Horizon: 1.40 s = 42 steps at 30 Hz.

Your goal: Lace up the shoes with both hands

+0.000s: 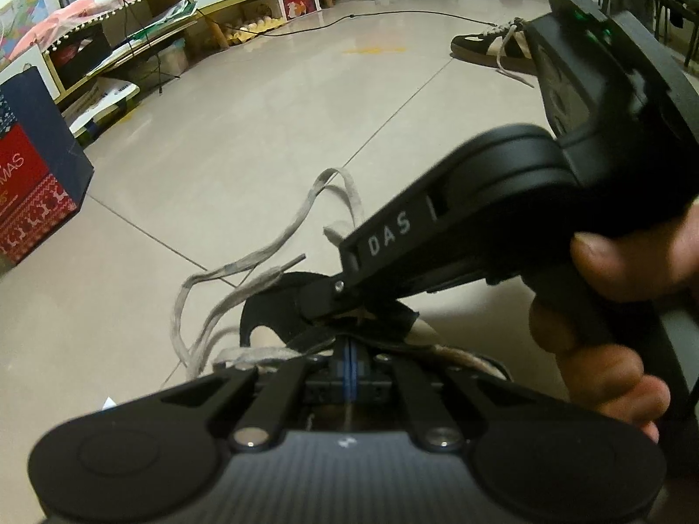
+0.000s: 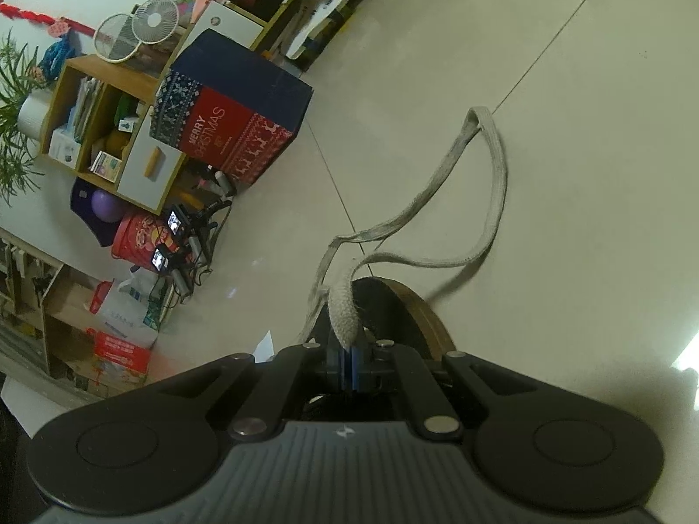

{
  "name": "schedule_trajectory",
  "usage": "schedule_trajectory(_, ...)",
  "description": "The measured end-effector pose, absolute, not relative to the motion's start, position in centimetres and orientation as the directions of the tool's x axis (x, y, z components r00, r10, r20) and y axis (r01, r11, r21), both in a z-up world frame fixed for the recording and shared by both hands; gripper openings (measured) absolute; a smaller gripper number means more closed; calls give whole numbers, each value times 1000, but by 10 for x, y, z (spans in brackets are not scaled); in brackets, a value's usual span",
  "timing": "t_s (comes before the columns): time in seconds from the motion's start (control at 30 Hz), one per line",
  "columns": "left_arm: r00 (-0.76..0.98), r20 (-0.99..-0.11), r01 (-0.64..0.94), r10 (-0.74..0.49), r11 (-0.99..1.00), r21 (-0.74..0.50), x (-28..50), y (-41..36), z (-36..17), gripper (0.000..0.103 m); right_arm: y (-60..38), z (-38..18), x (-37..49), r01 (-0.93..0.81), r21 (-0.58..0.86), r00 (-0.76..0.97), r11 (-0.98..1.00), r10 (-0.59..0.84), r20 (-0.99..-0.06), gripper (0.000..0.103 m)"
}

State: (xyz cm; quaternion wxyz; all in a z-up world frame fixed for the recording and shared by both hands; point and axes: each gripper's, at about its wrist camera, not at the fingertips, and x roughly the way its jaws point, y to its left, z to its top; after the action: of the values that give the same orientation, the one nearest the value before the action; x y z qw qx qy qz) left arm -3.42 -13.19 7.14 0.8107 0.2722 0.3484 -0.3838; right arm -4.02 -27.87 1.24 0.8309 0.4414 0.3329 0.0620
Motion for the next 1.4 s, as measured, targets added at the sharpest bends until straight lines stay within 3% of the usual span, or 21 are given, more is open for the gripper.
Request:
schedule_trajectory(0.47,489,-768,795,-414,574,196,-40,-133,68,0,-280,21,-37,142,746,742,651,428,-515,5)
schedule_trajectory(0.53,498,-767,794,-406,569,214,-43,-134,67,0,-289,24,-40,165,765,746,622,429,-510,26)
schedule_trajectory(0.6,499,-766,793,-406,570,215,-43,-134,68,0,-294,26,-44,163,773,755,613,426,-498,39)
schedule_trajectory(0.8,497,-771,792,-398,572,214,-44,-132,71,0,-301,21,-49,188,799,759,571,432,-487,33)
schedule_trajectory(0.87,497,-770,794,-401,569,216,-44,-132,71,0,-302,19,-49,193,799,754,569,435,-492,12)
schedule_trajectory(0.9,497,-769,795,-402,567,217,-44,-132,72,0,-301,19,-49,193,798,752,570,436,-494,8)
schedule_trajectory(1.4,525,-756,787,-390,560,258,-51,-131,75,2,-305,24,-39,212,816,725,538,473,-501,7)
